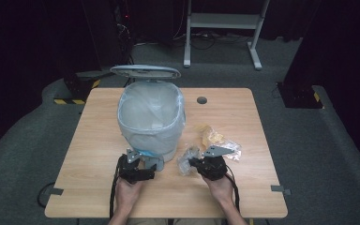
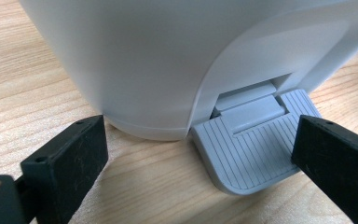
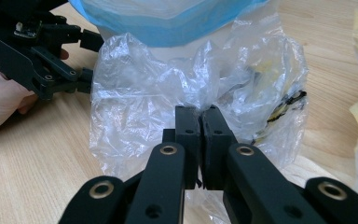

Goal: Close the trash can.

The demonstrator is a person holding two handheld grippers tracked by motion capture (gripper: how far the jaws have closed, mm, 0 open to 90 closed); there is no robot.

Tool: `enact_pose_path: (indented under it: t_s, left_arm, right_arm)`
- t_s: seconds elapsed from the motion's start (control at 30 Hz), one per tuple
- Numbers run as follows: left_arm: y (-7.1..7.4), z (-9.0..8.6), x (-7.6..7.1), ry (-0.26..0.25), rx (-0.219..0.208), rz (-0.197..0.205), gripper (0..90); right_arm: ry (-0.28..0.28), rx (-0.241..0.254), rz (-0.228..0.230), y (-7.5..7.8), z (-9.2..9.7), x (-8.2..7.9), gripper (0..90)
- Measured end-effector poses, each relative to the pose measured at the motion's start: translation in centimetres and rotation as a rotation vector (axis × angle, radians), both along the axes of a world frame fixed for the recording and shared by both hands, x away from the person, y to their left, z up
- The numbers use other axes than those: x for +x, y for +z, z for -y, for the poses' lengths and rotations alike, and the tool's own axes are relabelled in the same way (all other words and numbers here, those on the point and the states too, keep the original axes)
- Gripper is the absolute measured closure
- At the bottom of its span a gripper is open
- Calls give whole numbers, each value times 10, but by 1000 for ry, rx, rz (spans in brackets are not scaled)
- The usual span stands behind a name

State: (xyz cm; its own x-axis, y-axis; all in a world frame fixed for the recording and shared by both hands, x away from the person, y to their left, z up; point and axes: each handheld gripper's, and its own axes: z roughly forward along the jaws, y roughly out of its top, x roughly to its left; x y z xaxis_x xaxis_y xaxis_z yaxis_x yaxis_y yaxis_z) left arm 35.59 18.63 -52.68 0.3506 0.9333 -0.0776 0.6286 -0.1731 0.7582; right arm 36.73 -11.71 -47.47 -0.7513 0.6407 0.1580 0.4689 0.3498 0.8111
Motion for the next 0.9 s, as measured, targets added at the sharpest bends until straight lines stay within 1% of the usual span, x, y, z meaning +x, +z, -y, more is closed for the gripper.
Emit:
enact_pose_path:
  t_s: [0.23, 0.47, 0.57, 0.67, 0.8, 0.9]
  left_arm:
    - [0, 0, 0, 1, 0, 0, 39]
    - [0, 0, 0, 0, 1, 1, 39]
    - [0, 1, -1, 1, 9, 7, 40]
    - [0, 0, 0, 0, 8, 5, 40]
    - [0, 0, 0, 0, 6, 3, 40]
    - [0, 0, 0, 1, 7, 3, 40]
  right_arm:
    - [-9, 28, -7, 3, 10, -1, 875]
    - [-13, 51, 2, 9, 18, -3, 875]
    - [-7, 51, 0, 11, 20, -4, 876]
    - [-3, 45, 3, 12, 20, -4, 876]
    - [4, 44, 19, 18, 21, -5, 876]
    - [1, 46, 21, 22, 23, -5, 876]
